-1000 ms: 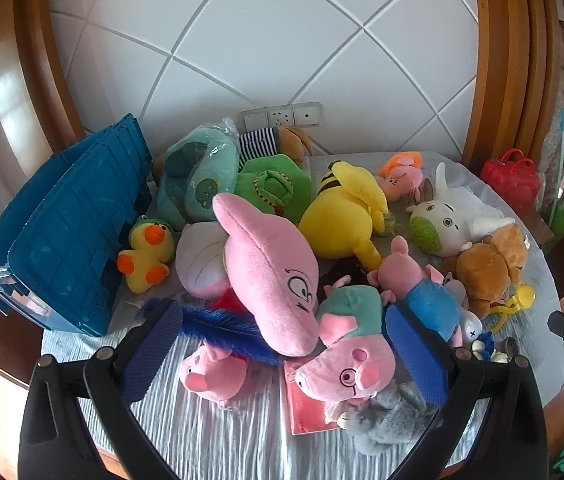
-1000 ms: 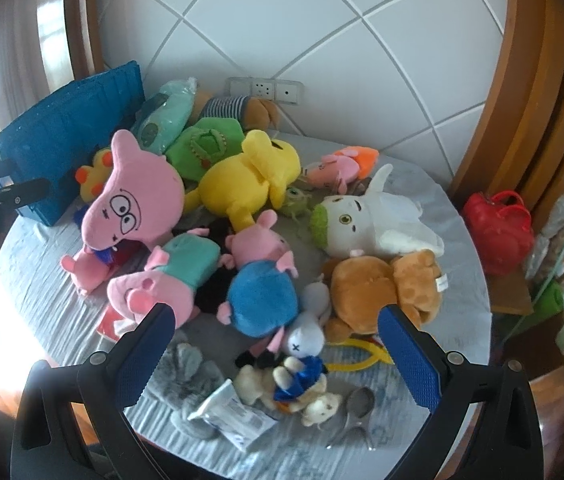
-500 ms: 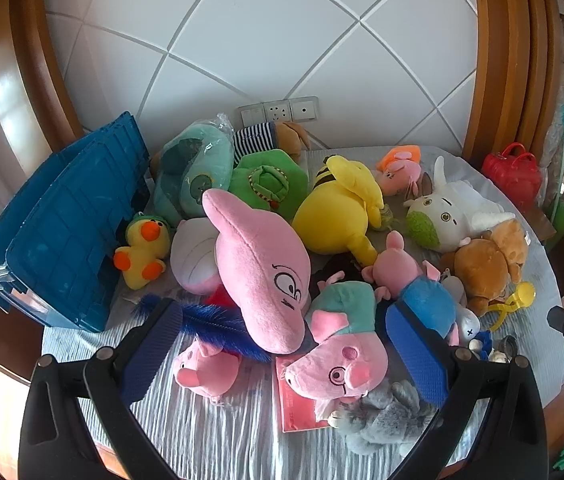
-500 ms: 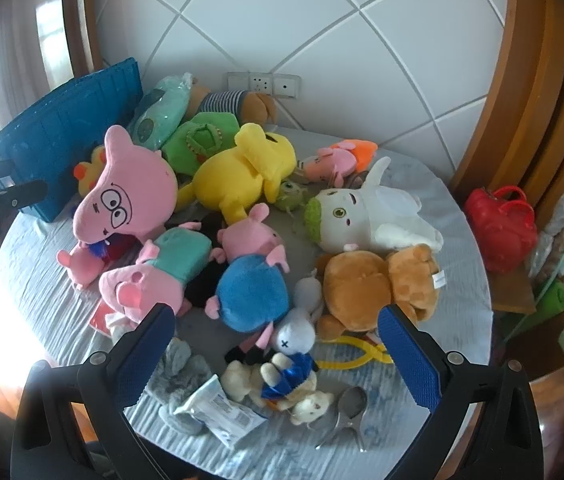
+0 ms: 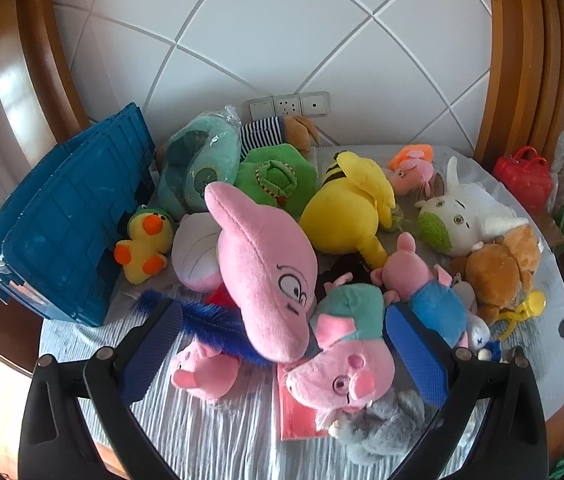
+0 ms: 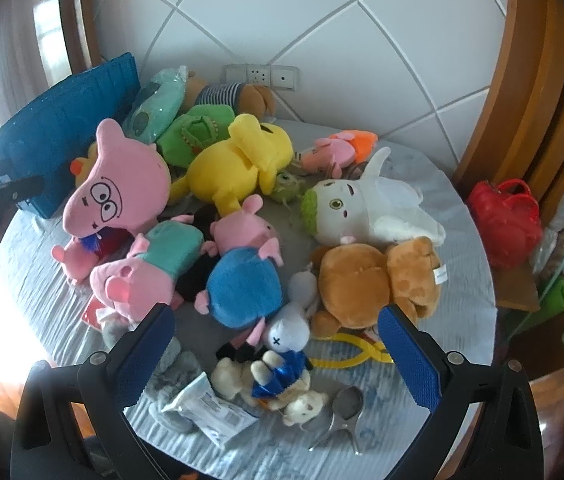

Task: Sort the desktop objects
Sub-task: 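Move both tools toward the pink starfish plush in the toy pile, then close the left tool on the pink starfish plush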

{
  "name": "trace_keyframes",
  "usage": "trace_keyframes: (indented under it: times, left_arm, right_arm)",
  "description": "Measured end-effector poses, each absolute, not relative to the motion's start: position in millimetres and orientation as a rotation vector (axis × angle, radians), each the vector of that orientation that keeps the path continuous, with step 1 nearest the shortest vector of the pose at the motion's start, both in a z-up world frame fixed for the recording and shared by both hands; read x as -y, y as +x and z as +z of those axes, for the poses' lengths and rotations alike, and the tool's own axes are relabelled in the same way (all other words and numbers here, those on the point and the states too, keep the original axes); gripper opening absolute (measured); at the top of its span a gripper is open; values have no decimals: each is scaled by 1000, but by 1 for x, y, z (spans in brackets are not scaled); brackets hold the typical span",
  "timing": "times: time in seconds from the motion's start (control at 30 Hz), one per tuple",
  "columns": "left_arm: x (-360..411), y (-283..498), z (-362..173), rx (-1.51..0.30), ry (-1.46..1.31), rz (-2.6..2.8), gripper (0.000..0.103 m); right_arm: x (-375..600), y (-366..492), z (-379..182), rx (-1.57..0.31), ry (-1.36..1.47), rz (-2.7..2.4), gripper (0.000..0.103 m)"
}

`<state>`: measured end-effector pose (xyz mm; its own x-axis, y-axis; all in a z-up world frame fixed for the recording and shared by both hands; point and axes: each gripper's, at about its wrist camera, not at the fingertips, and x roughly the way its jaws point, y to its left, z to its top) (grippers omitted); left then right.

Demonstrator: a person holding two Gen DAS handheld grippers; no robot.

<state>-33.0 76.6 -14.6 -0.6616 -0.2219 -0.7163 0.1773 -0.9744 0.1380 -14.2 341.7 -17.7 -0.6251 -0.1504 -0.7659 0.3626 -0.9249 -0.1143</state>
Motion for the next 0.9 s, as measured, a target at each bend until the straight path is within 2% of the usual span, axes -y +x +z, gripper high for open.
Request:
trace_keyframes:
  times: [0.67,0.9]
  left_arm:
    - [-29,-133,-92,49,1379,-2614,103]
    - [-23,-153,-124,24,1444,-2547,103]
  right_arm:
    - [-331,-22,-45,-342,1393,-2666,103]
    - [-327,-22,-47,-391,1389,-2638,103]
